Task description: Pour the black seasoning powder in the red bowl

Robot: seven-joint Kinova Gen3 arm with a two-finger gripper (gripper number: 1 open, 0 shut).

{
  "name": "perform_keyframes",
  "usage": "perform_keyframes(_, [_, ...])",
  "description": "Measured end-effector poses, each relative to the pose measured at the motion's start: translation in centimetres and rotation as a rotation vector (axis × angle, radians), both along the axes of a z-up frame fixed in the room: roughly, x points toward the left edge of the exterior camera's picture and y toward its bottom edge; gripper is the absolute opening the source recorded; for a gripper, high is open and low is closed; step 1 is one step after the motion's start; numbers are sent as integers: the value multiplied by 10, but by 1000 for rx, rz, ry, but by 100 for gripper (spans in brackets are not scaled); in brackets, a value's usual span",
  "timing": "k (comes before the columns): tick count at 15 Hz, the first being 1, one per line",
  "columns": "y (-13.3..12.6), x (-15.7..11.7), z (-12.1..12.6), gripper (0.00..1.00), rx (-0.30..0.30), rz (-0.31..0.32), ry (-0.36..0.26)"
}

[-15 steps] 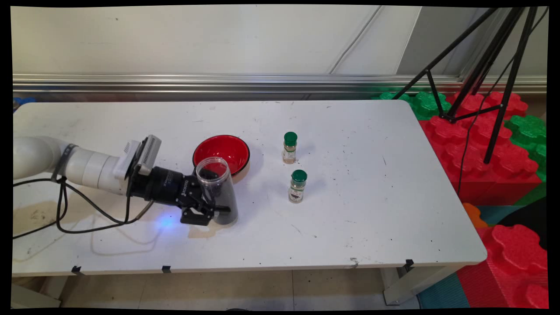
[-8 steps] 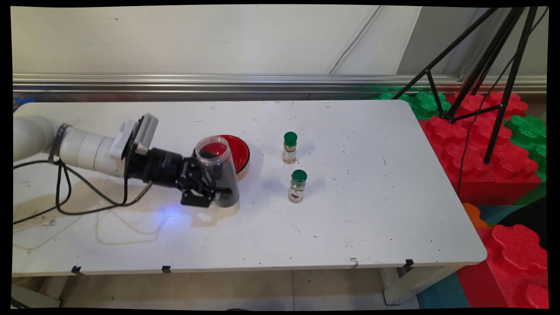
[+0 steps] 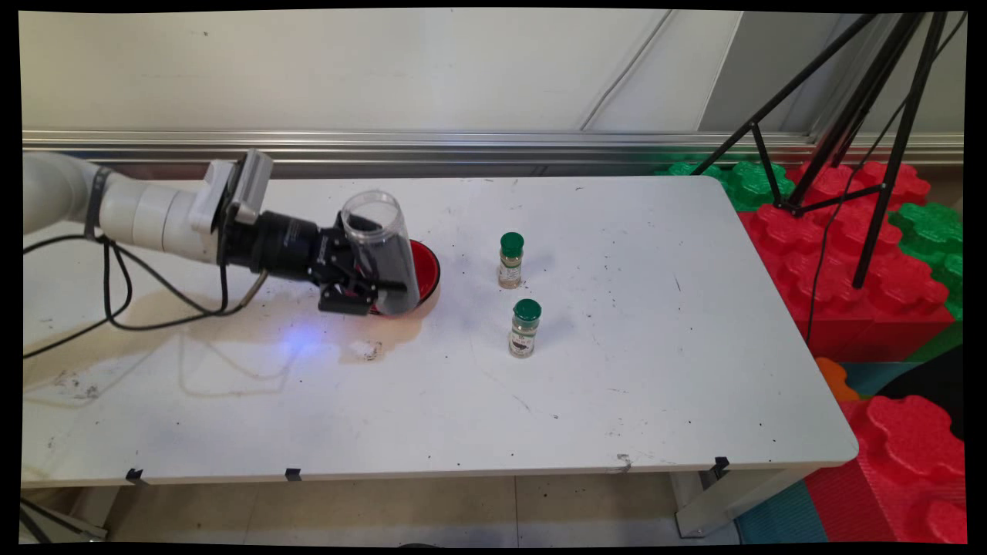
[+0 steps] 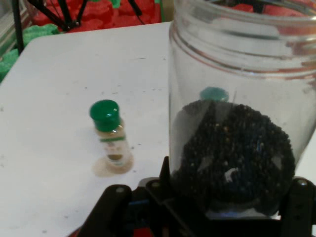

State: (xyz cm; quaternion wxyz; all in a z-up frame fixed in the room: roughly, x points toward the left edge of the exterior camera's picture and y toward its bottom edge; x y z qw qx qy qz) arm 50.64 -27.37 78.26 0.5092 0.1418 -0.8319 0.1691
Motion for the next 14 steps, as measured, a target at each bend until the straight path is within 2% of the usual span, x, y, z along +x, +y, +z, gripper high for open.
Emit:
perform_keyframes(6, [-30,29,15,0,-108,0,-88])
perform_keyframes(14, [-63,57,17,0,-240,-26,-206])
